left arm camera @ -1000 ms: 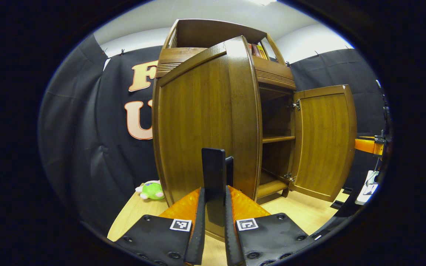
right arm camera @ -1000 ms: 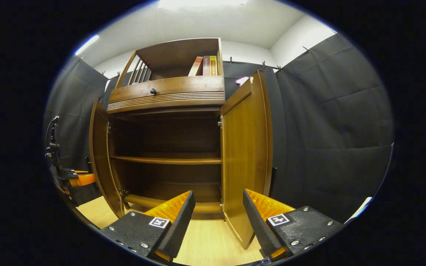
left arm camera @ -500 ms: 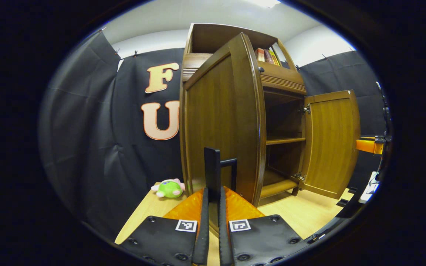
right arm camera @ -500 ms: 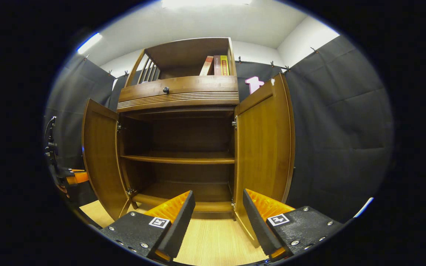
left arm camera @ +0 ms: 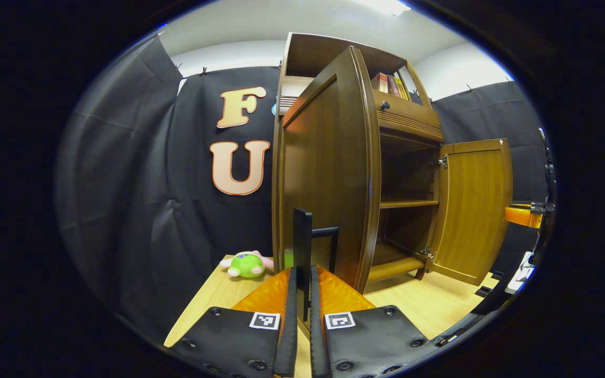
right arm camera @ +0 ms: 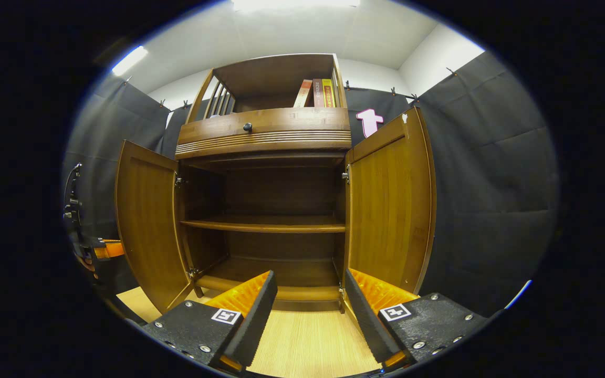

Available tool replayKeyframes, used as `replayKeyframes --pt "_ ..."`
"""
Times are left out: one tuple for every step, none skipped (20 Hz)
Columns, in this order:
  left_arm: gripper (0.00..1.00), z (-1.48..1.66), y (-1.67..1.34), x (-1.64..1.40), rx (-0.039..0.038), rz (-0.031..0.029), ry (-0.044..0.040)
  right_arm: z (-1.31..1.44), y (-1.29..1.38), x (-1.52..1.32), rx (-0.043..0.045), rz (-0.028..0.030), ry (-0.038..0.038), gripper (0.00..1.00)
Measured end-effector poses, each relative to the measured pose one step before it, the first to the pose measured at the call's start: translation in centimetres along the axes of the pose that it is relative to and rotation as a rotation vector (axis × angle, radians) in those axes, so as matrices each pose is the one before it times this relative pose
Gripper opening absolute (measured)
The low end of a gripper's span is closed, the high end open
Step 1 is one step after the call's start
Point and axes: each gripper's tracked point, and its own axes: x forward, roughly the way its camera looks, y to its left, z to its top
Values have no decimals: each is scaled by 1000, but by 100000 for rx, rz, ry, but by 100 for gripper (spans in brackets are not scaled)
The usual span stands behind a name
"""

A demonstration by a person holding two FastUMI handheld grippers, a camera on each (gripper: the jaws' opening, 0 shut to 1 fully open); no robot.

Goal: Open the right door of the double-door shoe cabinet with the right hand, and open the left door with the left hand.

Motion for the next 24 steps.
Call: replayKeyframes --pt "17 -77 156 -234 80 138 -228 -9 -74 116 23 -58 -75 81" --pt "17 126 337 -244 223 637 -311 -13 32 32 12 -75 -57 81" --pt "17 50 469 -22 440 985 -124 0 47 57 144 59 59 81" --pt "17 2 570 -90 264 1387 -132 -98 21 71 313 127 138 81" --pt "17 35 740 -152 -82 1530 23 -109 64 97 325 209 221 81" --pt "17 43 703 -13 -417 1379 -108 -67 57 11 270 110 226 81" --pt "17 -77 619 10 -749 1221 -39 -56 -24 108 191 98 169 81" --pt "17 63 490 50 -643 1004 -82 -41 5 74 103 9 24 81" --pt "17 -8 468 -49 -362 992 206 23 -5 -7 24 -64 -48 81" --pt "18 58 491 -142 -102 1164 20 38 0 75 -29 -49 -19 81" --pt "16 53 601 -111 55 1512 -5 72 -70 93 41 -7 -134 81" --pt "15 168 616 -139 263 1661 -151 45 8 91 -1 51 -86 81" --pt "14 265 995 -456 -160 1933 -317 -14 -68 33 -22 36 -92 81" --pt "14 309 580 -207 -779 1485 -357 -12 -76 33 -20 9 -92 81" --pt "13 561 446 -546 -770 1369 -1110 -20 -127 36 78 -75 -55 81" --pt "0 834 330 -303 -1674 95 -1532 -60 -159 84 318 -59 104 81" --pt "8 450 -423 -306 -2759 -1702 -882 -25 -138 173 510 -37 197 81" --pt "8 376 -115 -446 -1968 -882 28 -54 -159 99 388 -73 265 81" --pt "8 190 -7 -97 -1517 -786 -25 -38 -151 37 166 -55 154 81" --pt "8 292 -35 -259 -506 -253 -282 -29 -152 83 13 -123 -51 81" --pt "8 337 -106 -294 336 290 -234 20 -281 -19 72 -197 -134 81" --pt "8 360 -78 -383 888 703 -391 32 -173 19 145 -4 -72 81" --pt "8 307 -246 -195 788 196 -325 117 -51 17 150 99 -34 81" --pt "8 212 -462 -145 418 -358 -83 32 -156 46 -3 15 -124 81"
